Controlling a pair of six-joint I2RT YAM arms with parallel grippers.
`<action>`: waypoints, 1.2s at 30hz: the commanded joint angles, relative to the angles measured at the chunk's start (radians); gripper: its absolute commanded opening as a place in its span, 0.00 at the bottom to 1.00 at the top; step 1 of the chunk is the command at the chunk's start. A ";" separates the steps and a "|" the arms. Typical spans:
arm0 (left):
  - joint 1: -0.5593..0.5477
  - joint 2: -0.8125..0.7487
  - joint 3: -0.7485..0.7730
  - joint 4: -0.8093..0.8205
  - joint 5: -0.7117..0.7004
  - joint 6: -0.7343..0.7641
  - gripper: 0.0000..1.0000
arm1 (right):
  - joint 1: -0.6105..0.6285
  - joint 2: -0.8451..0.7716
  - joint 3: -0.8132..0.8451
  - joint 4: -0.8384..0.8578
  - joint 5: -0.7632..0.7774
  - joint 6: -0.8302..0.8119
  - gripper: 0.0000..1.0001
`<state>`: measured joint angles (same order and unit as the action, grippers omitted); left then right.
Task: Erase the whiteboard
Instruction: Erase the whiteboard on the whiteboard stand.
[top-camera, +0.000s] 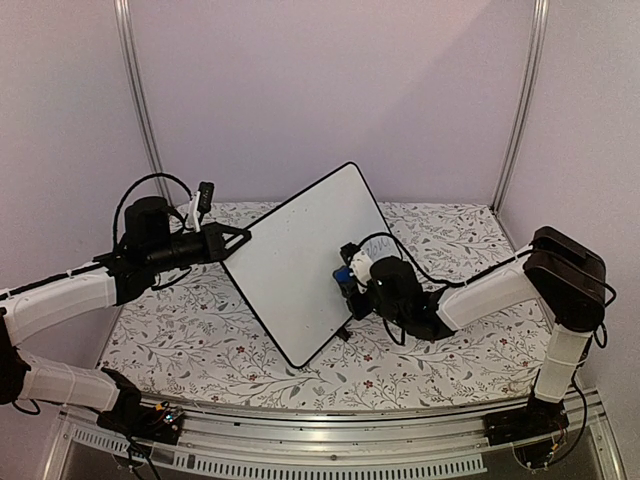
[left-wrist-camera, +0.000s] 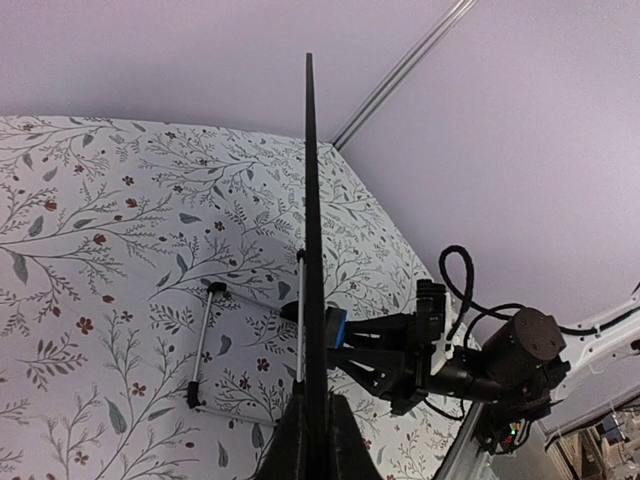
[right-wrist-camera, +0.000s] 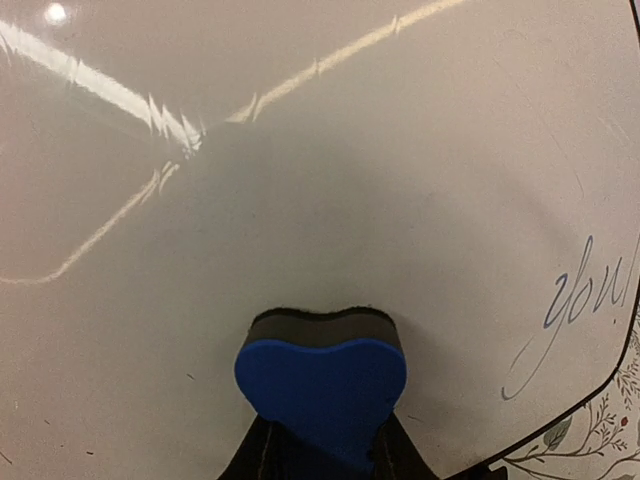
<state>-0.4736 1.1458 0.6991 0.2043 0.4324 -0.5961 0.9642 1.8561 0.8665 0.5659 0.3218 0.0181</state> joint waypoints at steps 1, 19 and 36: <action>-0.034 -0.002 0.023 0.037 0.125 0.041 0.00 | 0.028 0.025 0.028 -0.031 -0.017 0.044 0.00; -0.034 0.006 0.023 0.038 0.126 0.038 0.00 | 0.194 0.022 0.063 -0.182 -0.018 0.041 0.00; -0.033 0.001 0.025 0.039 0.133 0.035 0.00 | 0.246 0.047 0.068 -0.193 0.095 0.057 0.00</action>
<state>-0.4740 1.1469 0.7006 0.2195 0.4644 -0.5770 1.2255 1.8885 0.9615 0.4000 0.3653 0.0681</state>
